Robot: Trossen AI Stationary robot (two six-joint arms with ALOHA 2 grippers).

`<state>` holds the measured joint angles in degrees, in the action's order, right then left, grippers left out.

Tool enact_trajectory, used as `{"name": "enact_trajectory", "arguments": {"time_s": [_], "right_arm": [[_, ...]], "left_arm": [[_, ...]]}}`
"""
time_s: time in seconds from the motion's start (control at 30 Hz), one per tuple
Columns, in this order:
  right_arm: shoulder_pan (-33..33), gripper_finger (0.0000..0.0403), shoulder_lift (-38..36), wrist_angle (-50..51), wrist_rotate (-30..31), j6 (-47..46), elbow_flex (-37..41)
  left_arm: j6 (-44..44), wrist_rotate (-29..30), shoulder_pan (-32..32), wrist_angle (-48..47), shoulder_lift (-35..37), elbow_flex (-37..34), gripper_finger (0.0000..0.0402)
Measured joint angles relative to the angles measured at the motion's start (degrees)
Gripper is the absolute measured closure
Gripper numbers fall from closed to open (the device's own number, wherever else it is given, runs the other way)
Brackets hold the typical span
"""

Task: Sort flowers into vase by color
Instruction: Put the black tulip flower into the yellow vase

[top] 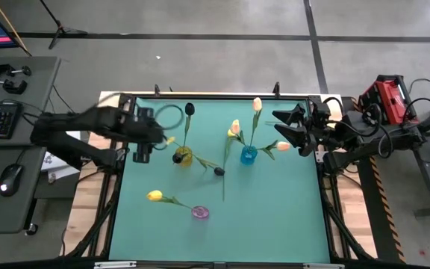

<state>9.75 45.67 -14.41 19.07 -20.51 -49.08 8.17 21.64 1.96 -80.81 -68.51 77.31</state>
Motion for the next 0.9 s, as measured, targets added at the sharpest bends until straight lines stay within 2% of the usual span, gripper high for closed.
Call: {"name": "enact_trajectory", "arguments": {"time_s": [0.2, 0.33, 0.53, 0.7, 0.9], "right_arm": [[-0.01, 0.0123, 0.0, 0.03, 0.12, 0.01, 0.0], [0.01, 0.0123, 0.0, 0.22, 0.17, 0.01, 0.0], [-0.01, 0.0123, 0.0, 0.44, 0.15, 0.0, 0.0], [-0.01, 0.0123, 0.02, 0.44, 0.15, 0.0, 0.0], [0.01, 0.0123, 0.02, 0.45, 0.11, -0.16, 0.0]], "left_arm": [[9.01, 2.16, 0.0, 6.04, -1.35, -11.48, 0.0163], [10.19, 6.46, 0.0, 11.0, -1.4, -16.25, 0.0163], [10.15, 11.94, 0.0, 16.35, -1.33, -16.63, 0.0163], [13.55, 7.56, -1.16, 16.45, -1.99, -16.64, 0.0163], [16.01, 7.48, -4.37, 16.88, -5.19, -16.65, 0.0178]]}}
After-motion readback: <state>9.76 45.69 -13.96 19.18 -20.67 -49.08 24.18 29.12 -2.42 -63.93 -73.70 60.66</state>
